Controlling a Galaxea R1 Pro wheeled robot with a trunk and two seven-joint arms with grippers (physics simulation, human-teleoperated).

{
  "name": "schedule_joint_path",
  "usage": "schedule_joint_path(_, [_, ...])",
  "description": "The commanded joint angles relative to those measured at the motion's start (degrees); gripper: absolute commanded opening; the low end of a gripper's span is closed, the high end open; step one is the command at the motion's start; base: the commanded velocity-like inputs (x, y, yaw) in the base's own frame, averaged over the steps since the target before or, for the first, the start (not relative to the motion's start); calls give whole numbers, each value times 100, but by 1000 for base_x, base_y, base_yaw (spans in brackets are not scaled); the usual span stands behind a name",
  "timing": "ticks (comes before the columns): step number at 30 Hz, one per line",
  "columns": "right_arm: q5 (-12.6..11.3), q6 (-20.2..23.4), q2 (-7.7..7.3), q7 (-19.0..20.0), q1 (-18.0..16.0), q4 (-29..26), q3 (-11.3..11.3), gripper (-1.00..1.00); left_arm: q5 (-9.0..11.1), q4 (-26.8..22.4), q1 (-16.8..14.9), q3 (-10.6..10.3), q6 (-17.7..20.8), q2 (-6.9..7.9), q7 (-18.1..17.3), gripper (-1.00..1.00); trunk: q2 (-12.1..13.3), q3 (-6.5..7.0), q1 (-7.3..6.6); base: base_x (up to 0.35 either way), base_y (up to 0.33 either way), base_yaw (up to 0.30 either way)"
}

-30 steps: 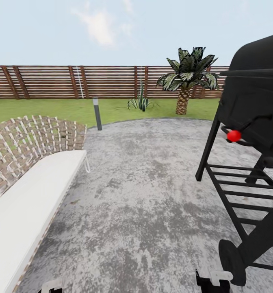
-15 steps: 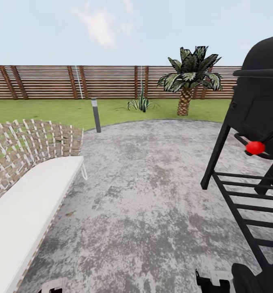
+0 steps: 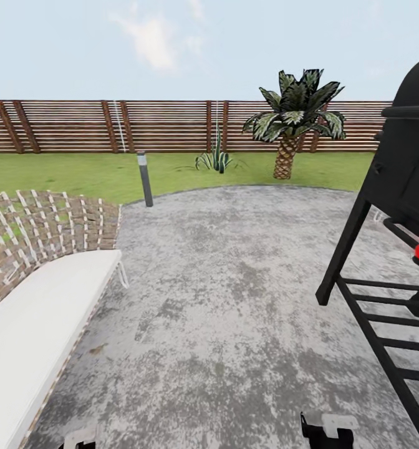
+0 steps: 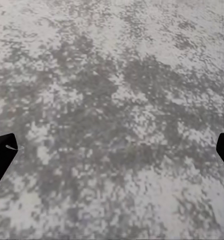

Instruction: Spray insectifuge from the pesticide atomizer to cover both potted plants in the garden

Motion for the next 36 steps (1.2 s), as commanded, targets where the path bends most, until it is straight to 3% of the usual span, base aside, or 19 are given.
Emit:
schedule_joint_path(1, [60, -17, -2, -37, -4, 9, -26, 100, -61, 9, -5, 16, -21, 0, 38, -100, -2, -5, 2, 339, 0, 0])
schedule_joint_path(36, [60, -18, -2, -35, -4, 9, -26, 100, -61, 9, -5, 16, -23, 0, 38, -100, -2, -5, 2, 339, 0, 0])
